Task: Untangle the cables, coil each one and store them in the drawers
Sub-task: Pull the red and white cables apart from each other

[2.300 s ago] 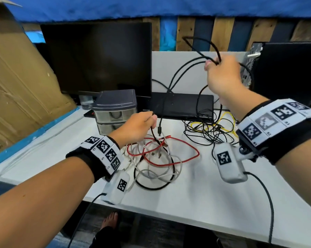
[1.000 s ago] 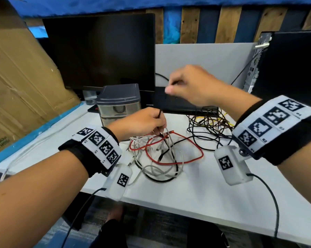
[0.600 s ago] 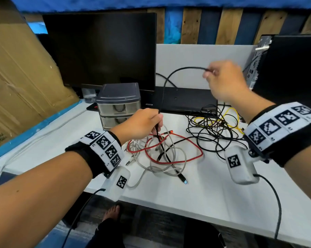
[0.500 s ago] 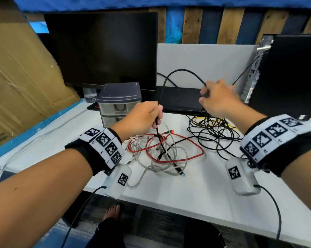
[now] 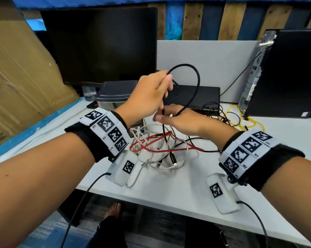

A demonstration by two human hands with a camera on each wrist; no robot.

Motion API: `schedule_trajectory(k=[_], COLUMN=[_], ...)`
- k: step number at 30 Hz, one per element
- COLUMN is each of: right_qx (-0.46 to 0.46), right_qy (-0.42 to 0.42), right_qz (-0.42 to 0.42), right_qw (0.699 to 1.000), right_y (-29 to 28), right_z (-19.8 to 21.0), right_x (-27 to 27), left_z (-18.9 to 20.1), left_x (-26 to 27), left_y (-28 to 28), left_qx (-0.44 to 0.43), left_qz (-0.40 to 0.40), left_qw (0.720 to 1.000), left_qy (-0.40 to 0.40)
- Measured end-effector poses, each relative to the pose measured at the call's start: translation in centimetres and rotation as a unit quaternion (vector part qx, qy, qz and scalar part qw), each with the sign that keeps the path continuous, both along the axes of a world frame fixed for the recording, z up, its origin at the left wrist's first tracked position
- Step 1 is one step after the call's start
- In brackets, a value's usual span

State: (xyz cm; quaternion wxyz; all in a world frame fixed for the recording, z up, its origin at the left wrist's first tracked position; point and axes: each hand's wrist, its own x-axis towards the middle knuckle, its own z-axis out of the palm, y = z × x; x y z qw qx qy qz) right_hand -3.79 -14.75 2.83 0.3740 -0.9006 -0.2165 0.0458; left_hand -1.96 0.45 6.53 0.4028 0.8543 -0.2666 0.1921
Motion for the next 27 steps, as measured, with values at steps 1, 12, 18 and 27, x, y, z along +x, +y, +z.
schedule_trajectory(k=[1, 12, 18, 27], right_qx=[-0.017, 0.088, 0.184, -0.029], right_qy=[-0.016, -0.007, -0.046, -0.306], right_qz=[-0.001, -0.083, -0.181, -0.259], right_qw=[1.000, 0.993, 0.965, 0.916], right_y=[0.4, -0.6, -1.2, -4.5], right_z=[0.2, 3.1, 3.6, 2.4], right_x=[0.0, 1.9, 3.4, 5.4], left_z=[-0.1, -3.9, -5.8, -6.5], left_x=[-0.2, -1.1, -1.2, 0.0], left_y=[-0.1, 0.5, 0.3, 3.5], left_qx=[-0.007, 0.101, 0.204, 0.321], left_qz=[-0.004, -0.107, -0.110, -0.089], left_qw=[1.000, 0.935, 0.917, 0.895], left_qy=[-0.001, 0.323, 0.323, 0.296])
